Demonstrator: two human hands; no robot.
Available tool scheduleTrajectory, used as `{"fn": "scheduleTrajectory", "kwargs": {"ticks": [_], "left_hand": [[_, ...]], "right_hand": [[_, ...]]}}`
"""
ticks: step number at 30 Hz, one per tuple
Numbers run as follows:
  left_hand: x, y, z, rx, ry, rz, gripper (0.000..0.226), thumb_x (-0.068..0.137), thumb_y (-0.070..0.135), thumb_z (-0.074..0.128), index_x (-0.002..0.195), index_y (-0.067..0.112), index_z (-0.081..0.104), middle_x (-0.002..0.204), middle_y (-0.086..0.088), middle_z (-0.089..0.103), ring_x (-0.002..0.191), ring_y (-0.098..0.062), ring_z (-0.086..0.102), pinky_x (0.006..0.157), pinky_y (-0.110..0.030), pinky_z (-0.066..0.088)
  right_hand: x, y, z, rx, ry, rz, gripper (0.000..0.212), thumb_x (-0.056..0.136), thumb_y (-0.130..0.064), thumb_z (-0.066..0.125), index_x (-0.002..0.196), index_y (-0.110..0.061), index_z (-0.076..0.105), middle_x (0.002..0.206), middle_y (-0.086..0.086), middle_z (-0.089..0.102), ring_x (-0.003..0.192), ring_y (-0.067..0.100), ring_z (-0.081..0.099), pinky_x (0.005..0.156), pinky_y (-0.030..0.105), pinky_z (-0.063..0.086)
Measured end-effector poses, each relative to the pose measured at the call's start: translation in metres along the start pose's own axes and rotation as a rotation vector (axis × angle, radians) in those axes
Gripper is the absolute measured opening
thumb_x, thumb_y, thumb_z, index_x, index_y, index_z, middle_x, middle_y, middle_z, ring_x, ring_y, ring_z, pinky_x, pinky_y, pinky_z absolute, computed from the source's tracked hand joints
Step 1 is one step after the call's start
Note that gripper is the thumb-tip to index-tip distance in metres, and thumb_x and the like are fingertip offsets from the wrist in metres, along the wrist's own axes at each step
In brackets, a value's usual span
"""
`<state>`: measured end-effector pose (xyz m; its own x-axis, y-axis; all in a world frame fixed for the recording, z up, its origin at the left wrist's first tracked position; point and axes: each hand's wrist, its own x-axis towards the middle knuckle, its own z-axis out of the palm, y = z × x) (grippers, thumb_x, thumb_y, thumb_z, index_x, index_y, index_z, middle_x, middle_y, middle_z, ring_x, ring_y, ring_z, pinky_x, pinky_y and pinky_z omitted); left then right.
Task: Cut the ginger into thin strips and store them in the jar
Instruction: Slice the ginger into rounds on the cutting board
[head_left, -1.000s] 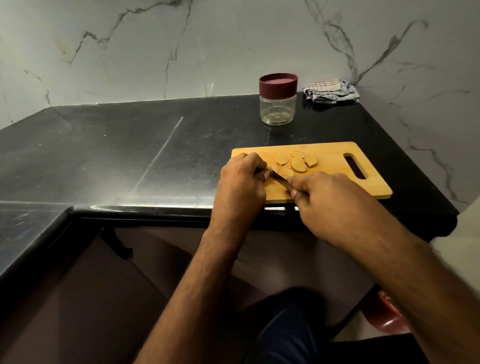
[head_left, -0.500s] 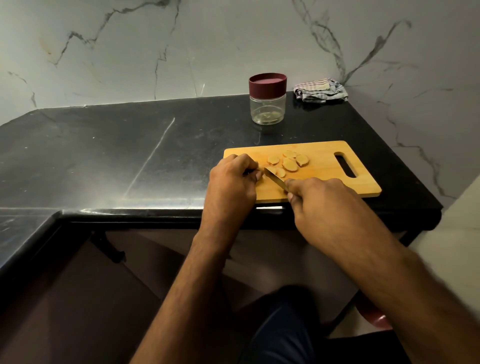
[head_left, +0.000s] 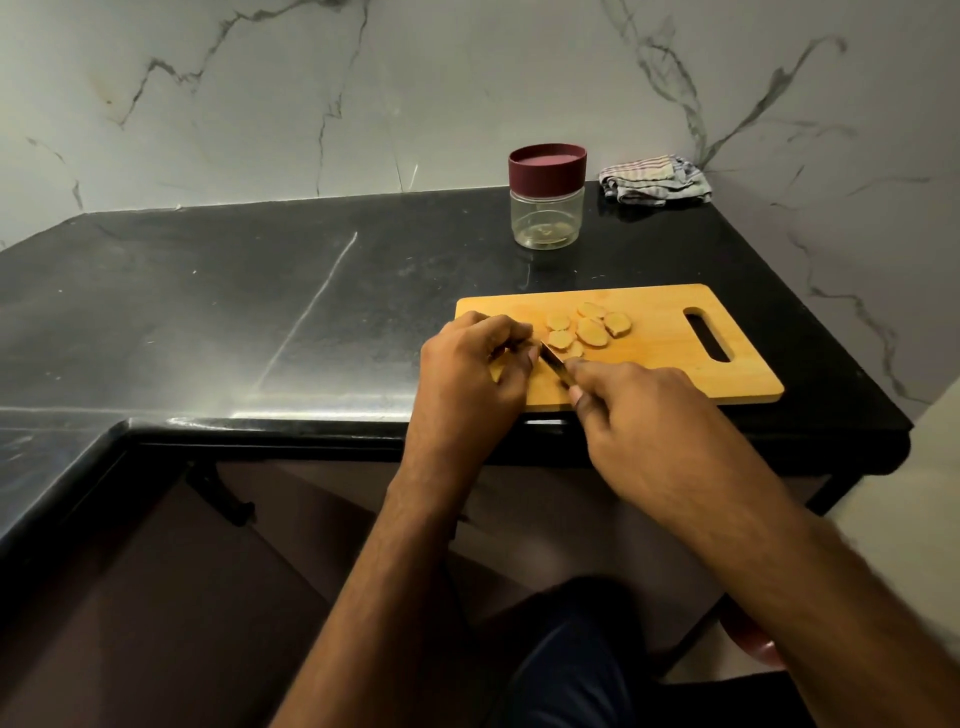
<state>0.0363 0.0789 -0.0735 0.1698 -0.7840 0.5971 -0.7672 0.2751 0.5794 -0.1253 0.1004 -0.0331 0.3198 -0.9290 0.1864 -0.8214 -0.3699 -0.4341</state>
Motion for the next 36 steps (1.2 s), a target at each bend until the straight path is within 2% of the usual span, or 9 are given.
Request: {"fn": "scheduleTrajectory", "kwargs": {"ticks": [3, 5, 9, 14, 18, 21, 25, 36], "left_hand": [[0.0007, -0.0005, -0.0003, -0.020, -0.002, -0.006, 0.013, 0.088, 0.018, 0.076, 0.100, 0.015, 0.076, 0.097, 0.005, 0.071, 0.088, -0.007, 0.064, 0.075, -0.011, 0.048], [0.0008, -0.0010, 0.0009, -0.018, 0.005, -0.013, 0.009, 0.088, 0.015, 0.075, 0.096, 0.015, 0.074, 0.094, 0.005, 0.070, 0.088, -0.009, 0.064, 0.075, -0.017, 0.050], [0.0010, -0.0024, 0.0038, -0.016, 0.005, -0.009, 0.006, 0.088, 0.012, 0.074, 0.094, 0.013, 0.072, 0.092, 0.004, 0.069, 0.087, -0.012, 0.063, 0.073, -0.023, 0.050], [0.0004, -0.0042, 0.0081, -0.018, 0.003, -0.011, 0.003, 0.089, 0.009, 0.071, 0.089, 0.011, 0.069, 0.089, 0.002, 0.068, 0.086, -0.017, 0.062, 0.073, -0.039, 0.053], [0.0008, -0.0030, 0.0079, -0.009, 0.004, -0.005, 0.004, 0.089, 0.008, 0.071, 0.088, 0.011, 0.068, 0.088, 0.002, 0.067, 0.085, -0.016, 0.060, 0.073, -0.036, 0.052], [0.0008, -0.0028, 0.0077, -0.011, 0.010, -0.011, 0.003, 0.089, 0.008, 0.071, 0.090, 0.009, 0.069, 0.089, 0.001, 0.067, 0.086, -0.017, 0.061, 0.073, -0.035, 0.052], [0.0006, -0.0020, 0.0066, -0.022, 0.008, -0.010, 0.004, 0.089, 0.007, 0.072, 0.090, 0.011, 0.070, 0.090, 0.001, 0.068, 0.086, -0.016, 0.061, 0.072, -0.035, 0.053], [0.0009, 0.0004, 0.0042, 0.000, -0.018, -0.025, 0.004, 0.090, 0.009, 0.070, 0.092, 0.012, 0.069, 0.092, 0.002, 0.065, 0.088, -0.014, 0.058, 0.069, -0.019, 0.044]], "right_hand": [[-0.0013, 0.0008, 0.0004, 0.030, 0.014, -0.022, 0.033, 0.100, -0.036, 0.040, 0.131, -0.036, 0.051, 0.088, -0.009, 0.053, 0.069, 0.007, 0.050, 0.056, 0.022, 0.043], [-0.0015, 0.0020, -0.0006, 0.056, 0.035, -0.025, 0.037, 0.100, -0.036, 0.040, 0.136, -0.036, 0.047, 0.091, -0.010, 0.054, 0.072, 0.006, 0.049, 0.059, 0.022, 0.042], [-0.0035, 0.0002, -0.0035, 0.088, 0.115, -0.054, 0.040, 0.101, -0.035, 0.039, 0.141, -0.036, 0.042, 0.083, -0.014, 0.047, 0.066, 0.004, 0.044, 0.051, 0.014, 0.030], [-0.0044, -0.0038, -0.0013, 0.063, 0.099, -0.065, 0.041, 0.101, -0.034, 0.039, 0.141, -0.035, 0.041, 0.082, -0.013, 0.050, 0.063, 0.003, 0.043, 0.049, 0.013, 0.028], [-0.0055, -0.0032, -0.0024, 0.058, 0.093, -0.060, 0.042, 0.101, -0.033, 0.040, 0.143, -0.035, 0.039, 0.096, -0.008, 0.061, 0.065, 0.003, 0.045, 0.051, 0.013, 0.030], [-0.0061, -0.0036, -0.0045, 0.036, 0.079, -0.044, 0.042, 0.101, -0.033, 0.039, 0.143, -0.035, 0.038, 0.087, -0.009, 0.055, 0.064, 0.004, 0.043, 0.050, 0.014, 0.029], [-0.0044, -0.0042, -0.0055, 0.016, 0.057, -0.031, 0.042, 0.101, -0.035, 0.038, 0.143, -0.037, 0.038, 0.088, -0.010, 0.051, 0.066, 0.004, 0.043, 0.050, 0.016, 0.028], [-0.0055, -0.0067, -0.0055, 0.002, 0.040, -0.021, 0.043, 0.101, -0.034, 0.037, 0.144, -0.038, 0.036, 0.080, -0.009, 0.048, 0.066, 0.007, 0.043, 0.049, 0.016, 0.031]]}}
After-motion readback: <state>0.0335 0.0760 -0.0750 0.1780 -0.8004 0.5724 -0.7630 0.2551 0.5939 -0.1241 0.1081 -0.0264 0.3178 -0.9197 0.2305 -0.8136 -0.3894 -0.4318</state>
